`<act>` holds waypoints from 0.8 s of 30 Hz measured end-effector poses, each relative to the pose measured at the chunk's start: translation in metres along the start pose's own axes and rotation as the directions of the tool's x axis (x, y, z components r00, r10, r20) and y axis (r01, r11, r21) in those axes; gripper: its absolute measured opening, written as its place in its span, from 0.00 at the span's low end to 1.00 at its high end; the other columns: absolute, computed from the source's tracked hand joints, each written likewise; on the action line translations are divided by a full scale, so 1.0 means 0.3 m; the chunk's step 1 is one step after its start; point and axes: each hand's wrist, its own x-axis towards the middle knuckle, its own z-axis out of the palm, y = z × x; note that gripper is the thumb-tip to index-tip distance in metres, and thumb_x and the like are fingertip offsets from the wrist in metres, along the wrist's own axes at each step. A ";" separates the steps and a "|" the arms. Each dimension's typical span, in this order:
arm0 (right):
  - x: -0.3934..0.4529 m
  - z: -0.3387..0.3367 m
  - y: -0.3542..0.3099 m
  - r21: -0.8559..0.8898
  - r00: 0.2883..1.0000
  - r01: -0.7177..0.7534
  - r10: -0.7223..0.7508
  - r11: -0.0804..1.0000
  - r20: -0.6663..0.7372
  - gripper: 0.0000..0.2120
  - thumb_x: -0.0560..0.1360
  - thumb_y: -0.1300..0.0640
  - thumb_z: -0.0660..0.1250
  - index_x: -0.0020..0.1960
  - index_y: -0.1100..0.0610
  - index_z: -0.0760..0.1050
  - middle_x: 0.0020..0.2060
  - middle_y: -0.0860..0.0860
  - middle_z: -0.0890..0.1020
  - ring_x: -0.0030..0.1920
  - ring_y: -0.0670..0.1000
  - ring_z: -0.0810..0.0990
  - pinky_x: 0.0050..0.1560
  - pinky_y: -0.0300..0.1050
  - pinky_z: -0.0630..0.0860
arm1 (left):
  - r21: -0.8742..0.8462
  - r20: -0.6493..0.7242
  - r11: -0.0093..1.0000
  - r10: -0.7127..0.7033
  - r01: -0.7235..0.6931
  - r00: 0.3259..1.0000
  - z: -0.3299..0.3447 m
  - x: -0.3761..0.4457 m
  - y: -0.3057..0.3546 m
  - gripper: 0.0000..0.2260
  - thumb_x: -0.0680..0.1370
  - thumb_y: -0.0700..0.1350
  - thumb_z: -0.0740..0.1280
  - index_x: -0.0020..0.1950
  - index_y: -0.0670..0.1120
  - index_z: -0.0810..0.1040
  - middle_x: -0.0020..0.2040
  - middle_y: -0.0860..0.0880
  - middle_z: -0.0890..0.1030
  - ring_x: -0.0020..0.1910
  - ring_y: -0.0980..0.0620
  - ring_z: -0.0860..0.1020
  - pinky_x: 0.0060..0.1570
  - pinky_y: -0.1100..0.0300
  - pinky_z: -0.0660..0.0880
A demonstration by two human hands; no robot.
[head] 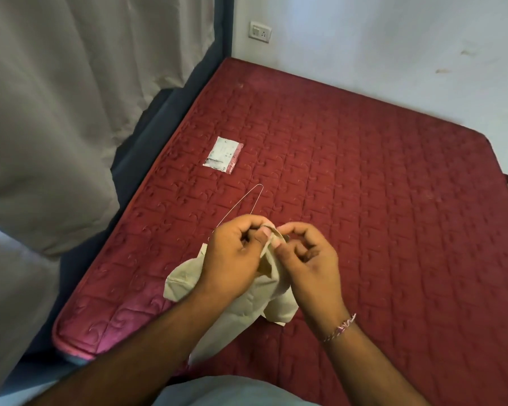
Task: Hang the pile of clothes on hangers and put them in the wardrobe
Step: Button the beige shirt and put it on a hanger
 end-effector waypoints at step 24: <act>0.130 -0.294 -0.004 -0.320 0.892 -0.230 0.331 0.919 0.308 0.05 0.74 0.58 0.76 0.42 0.60 0.85 0.36 0.58 0.81 0.38 0.53 0.74 0.42 0.50 0.70 | 0.521 0.421 0.698 0.290 -0.491 0.859 -0.391 0.154 -0.104 0.13 0.78 0.57 0.68 0.58 0.55 0.87 0.43 0.61 0.80 0.42 0.60 0.80 0.37 0.50 0.78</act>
